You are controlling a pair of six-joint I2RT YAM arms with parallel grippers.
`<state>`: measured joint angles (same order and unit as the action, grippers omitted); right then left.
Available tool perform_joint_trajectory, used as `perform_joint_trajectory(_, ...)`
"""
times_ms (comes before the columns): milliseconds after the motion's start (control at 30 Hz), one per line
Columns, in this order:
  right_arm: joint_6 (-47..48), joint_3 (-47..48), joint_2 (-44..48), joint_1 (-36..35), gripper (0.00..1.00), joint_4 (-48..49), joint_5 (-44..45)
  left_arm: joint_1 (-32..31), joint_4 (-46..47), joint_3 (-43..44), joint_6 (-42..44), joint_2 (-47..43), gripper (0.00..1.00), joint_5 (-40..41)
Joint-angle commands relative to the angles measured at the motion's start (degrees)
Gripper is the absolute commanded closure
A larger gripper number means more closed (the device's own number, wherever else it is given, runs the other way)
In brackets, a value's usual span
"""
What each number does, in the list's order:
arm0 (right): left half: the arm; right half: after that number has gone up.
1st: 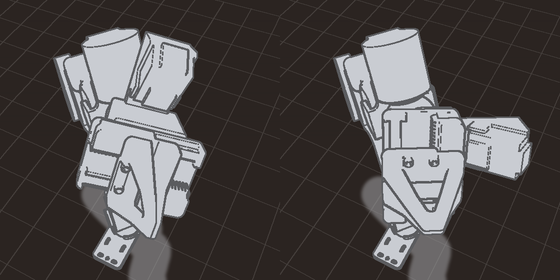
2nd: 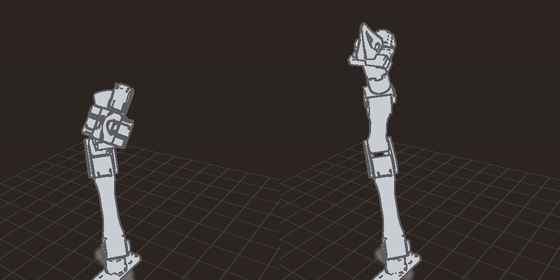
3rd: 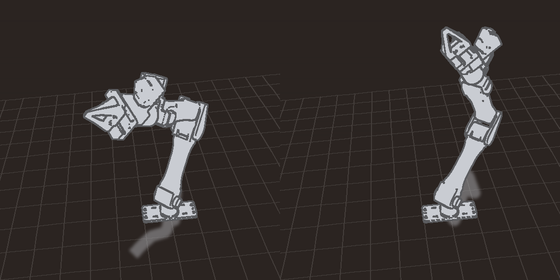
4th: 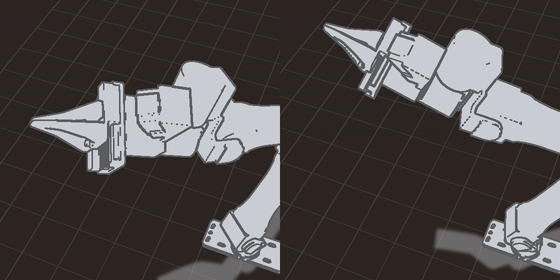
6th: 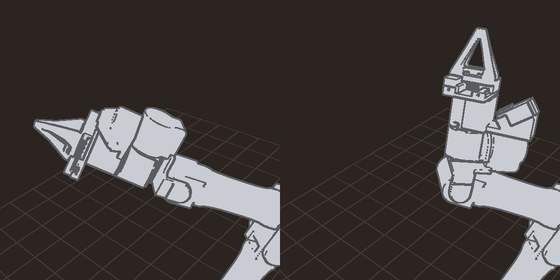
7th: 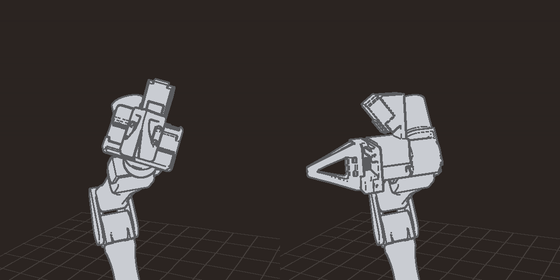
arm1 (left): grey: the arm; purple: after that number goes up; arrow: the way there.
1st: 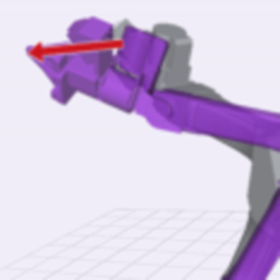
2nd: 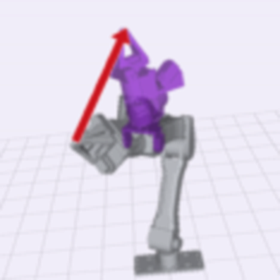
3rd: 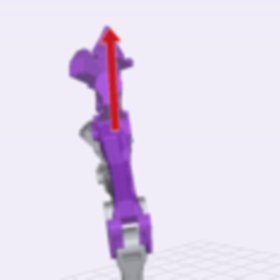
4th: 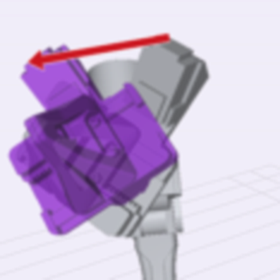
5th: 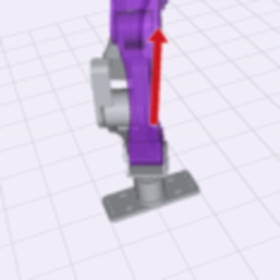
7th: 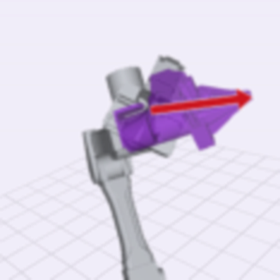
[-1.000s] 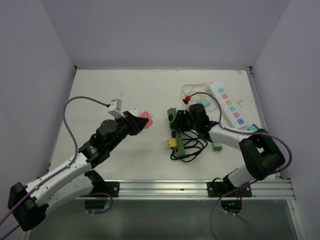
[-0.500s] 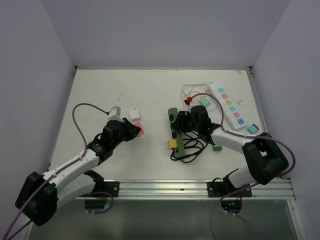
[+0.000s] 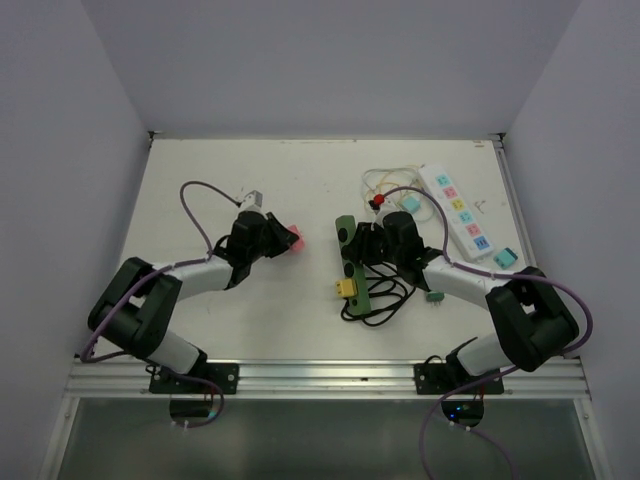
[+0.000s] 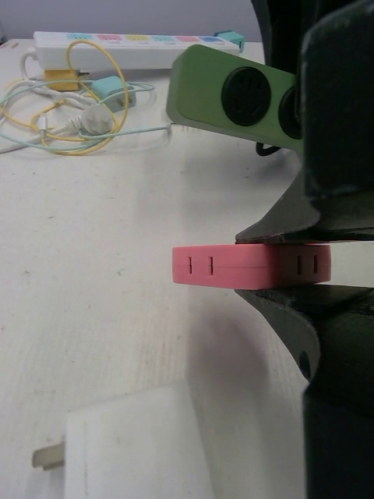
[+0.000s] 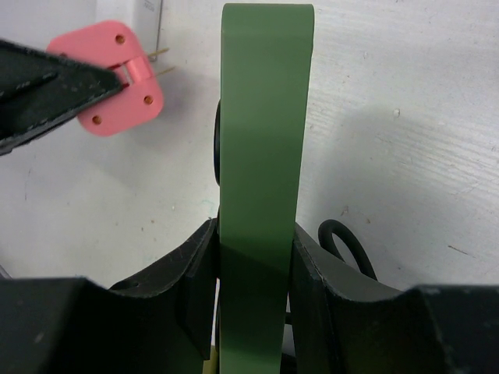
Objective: Pull the plug off the socket
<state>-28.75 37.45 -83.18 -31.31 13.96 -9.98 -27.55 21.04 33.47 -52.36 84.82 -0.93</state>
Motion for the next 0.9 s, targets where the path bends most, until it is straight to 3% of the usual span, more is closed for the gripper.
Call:
perform_joint_trajectory(0,5.3,-0.7,0.6,0.6,1.0,-0.9,1.3,0.9,8.2,6.2,0.3,6.5,0.99,-2.2)
perform_joint_trajectory(167,5.5,-0.7,0.6,0.5,1.0,-0.9,1.5,1.1,8.8,11.1,-1.3,13.4,0.87,-2.4)
perform_joint_trajectory(267,5.5,-0.6,0.6,0.5,1.0,-1.0,1.6,1.3,8.1,12.6,-1.4,15.9,0.69,-1.4)
perform_joint_trajectory(367,5.5,-0.5,0.4,0.6,1.0,-1.0,1.4,1.4,7.0,13.2,-1.3,16.3,0.6,-0.7)
perform_joint_trajectory(467,5.5,-0.4,0.2,0.5,1.0,-1.1,1.2,1.7,6.2,12.8,-0.9,15.7,0.47,0.0)
perform_joint_trajectory(633,5.5,-0.4,0.0,0.6,1.0,-1.1,1.2,1.9,3.5,12.4,0.1,13.5,0.36,0.7)
perform_joint_trajectory(867,5.5,-0.2,-0.4,0.6,1.0,-1.1,1.2,1.9,-2.1,10.3,2.8,4.9,0.11,4.1)
